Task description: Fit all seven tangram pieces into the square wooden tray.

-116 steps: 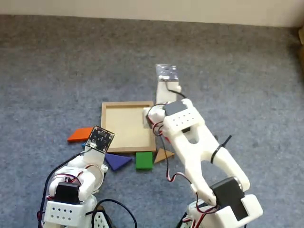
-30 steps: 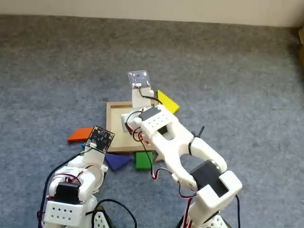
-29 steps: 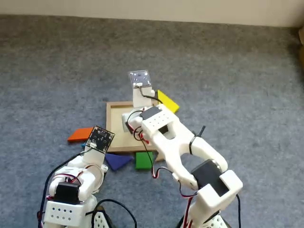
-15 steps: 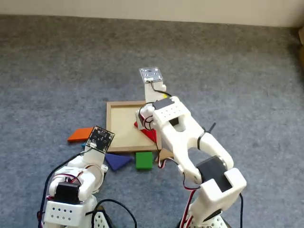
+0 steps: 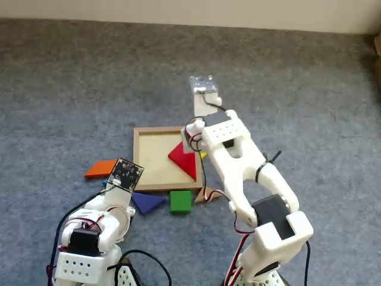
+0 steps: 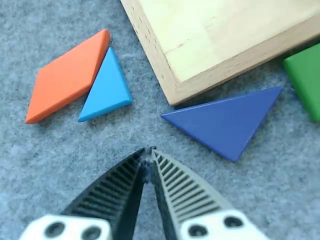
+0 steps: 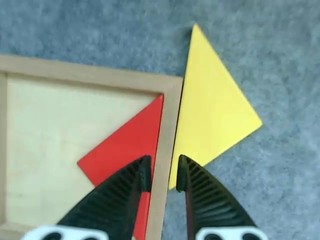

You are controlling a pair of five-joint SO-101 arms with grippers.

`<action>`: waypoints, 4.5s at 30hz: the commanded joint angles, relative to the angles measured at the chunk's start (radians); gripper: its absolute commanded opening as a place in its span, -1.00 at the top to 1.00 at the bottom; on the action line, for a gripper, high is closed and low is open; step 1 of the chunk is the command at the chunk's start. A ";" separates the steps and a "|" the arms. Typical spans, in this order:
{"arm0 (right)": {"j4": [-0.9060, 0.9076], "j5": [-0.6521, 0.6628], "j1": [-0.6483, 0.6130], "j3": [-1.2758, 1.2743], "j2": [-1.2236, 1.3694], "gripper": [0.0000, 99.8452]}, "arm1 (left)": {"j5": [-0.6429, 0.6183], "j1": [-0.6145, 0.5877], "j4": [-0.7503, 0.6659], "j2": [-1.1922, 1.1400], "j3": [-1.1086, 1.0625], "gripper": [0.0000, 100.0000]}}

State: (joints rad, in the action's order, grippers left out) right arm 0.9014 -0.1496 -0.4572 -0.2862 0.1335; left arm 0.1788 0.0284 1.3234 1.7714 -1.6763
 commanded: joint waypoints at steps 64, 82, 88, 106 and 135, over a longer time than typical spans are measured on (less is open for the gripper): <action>-0.361 0.233 0.008 0.068 0.133 0.77 | -0.005 -0.005 0.002 0.050 -0.019 0.99; -0.417 0.239 0.096 0.062 0.174 0.78 | -0.005 -0.005 0.002 0.050 -0.019 0.99; -0.417 0.241 0.101 0.064 0.222 0.78 | -0.005 -0.005 0.002 0.050 -0.019 0.99; -0.174 0.583 0.176 0.068 0.358 0.78 | -0.005 -0.005 0.002 0.050 -0.019 0.99; 0.412 0.213 0.151 0.065 -0.108 0.50 | -0.005 -0.005 0.002 0.050 -0.019 0.99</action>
State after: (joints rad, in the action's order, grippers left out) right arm 1.2896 0.1834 -0.2977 -0.2355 0.0844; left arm 0.1788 0.0284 1.3234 1.7714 -1.6763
